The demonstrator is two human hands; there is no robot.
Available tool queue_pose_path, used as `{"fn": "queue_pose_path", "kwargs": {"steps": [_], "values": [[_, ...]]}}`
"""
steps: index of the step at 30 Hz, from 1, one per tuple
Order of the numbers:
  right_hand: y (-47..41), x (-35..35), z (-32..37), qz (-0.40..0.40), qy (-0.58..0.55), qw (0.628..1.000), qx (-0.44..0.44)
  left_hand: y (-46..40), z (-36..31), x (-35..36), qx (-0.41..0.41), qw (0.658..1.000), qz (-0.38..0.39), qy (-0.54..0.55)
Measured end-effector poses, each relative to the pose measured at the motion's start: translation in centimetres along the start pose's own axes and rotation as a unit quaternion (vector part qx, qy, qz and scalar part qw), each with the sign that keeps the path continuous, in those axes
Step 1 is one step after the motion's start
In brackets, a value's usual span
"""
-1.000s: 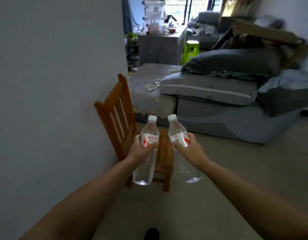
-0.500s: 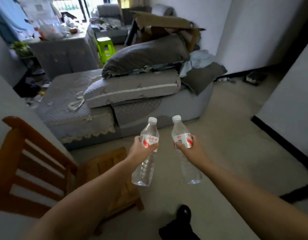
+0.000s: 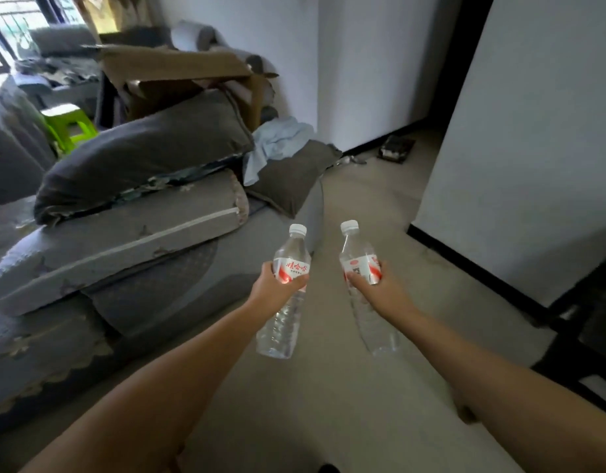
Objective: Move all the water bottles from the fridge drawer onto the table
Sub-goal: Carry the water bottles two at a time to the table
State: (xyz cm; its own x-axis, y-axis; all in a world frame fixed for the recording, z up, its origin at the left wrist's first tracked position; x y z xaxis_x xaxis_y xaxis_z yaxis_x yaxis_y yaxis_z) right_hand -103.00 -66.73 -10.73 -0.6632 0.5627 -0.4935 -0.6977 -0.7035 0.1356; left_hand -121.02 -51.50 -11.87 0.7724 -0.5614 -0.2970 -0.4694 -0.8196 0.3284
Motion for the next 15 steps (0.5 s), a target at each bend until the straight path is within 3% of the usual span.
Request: {"fn": "queue_pose_path", "kwargs": {"steps": [8, 15], "values": [[-6.9, -10.5, -6.3, -0.124, -0.013, 0.987, 0.1, -10.0, -7.6, 13.9, 0.05, 0.988, 0.125, -0.078], [-15.4, -19.4, -11.4, -0.235, -0.014, 0.954, 0.188, -19.7, -15.2, 28.2, 0.109, 0.954, 0.262, -0.098]]}}
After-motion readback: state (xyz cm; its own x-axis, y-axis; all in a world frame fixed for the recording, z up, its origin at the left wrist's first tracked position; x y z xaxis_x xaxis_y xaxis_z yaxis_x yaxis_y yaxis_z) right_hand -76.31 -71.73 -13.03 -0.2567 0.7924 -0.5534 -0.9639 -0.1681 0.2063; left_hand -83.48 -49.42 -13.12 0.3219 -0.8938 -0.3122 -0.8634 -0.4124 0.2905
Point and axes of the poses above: each hand's wrist, its own y-axis away from the middle knuckle, its own x-axis out of the palm, z = x × y, the point moved 8 cm from there along -y, towards the middle knuckle, and after that the axes turned 6 degrees about y, right-handed, at the moved point
